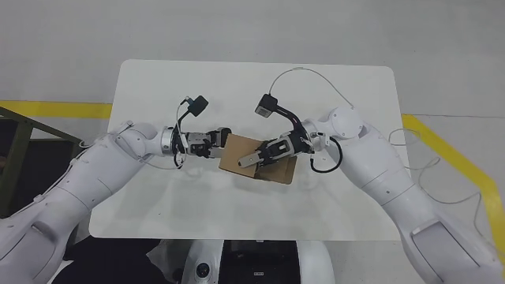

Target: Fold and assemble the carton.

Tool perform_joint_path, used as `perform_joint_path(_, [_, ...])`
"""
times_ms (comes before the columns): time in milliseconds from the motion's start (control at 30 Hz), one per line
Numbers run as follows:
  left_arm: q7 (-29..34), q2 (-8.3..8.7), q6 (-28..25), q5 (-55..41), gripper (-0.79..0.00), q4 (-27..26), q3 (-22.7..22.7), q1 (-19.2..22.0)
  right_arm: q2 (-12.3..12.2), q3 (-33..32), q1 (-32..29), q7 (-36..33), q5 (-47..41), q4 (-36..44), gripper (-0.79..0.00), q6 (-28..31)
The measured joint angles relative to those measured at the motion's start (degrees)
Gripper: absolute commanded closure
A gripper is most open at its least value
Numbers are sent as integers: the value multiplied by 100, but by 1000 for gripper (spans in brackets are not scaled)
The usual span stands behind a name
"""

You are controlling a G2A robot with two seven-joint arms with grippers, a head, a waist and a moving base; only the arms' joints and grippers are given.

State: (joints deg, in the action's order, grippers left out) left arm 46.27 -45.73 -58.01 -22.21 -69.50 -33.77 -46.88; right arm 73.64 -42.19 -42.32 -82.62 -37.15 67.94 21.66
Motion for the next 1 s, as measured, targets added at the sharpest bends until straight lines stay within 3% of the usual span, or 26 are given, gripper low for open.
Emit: perform_joint_path(1000, [1, -42, 1, -649, -785, -4, 374, 113, -80, 96, 29, 24, -10, 280, 0, 24])
